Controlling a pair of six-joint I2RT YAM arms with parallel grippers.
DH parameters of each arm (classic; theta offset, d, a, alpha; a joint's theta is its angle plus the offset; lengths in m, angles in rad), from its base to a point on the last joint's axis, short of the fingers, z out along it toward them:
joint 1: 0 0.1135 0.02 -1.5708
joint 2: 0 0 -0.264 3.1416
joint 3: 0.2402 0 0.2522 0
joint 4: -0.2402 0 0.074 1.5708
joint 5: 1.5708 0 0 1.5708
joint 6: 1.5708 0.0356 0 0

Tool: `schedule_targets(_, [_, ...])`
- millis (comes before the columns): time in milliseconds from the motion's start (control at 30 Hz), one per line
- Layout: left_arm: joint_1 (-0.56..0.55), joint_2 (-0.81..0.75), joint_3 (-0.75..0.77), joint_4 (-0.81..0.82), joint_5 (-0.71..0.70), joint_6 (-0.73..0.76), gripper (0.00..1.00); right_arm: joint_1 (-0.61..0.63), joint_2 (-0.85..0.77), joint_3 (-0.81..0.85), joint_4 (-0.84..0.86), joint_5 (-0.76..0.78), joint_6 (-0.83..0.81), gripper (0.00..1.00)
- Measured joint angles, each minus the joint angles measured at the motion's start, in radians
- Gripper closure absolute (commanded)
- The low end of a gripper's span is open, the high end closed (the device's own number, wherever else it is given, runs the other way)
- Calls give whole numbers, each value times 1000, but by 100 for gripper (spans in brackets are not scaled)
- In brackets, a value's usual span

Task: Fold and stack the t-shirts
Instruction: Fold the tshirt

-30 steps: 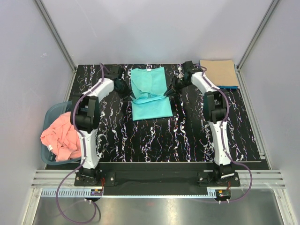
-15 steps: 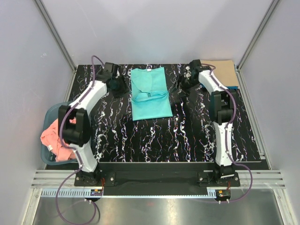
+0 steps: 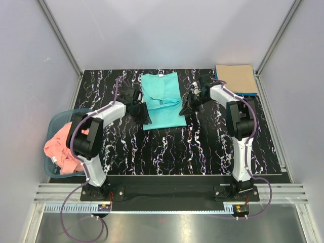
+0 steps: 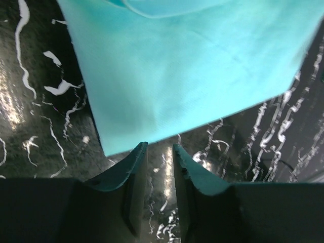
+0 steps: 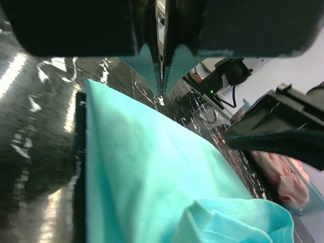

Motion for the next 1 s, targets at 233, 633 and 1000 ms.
schedule_targets(233, [3, 68, 2, 3, -34, -7, 69, 21, 61, 26, 30, -5, 0, 94])
schedule_targets(633, [-85, 26, -87, -3, -69, -31, 72, 23, -34, -303, 161, -26, 15, 95])
schedule_targets(1000, [-257, -319, -460, -43, -69, -108, 67, 51, -407, -782, 173, 55, -9, 89])
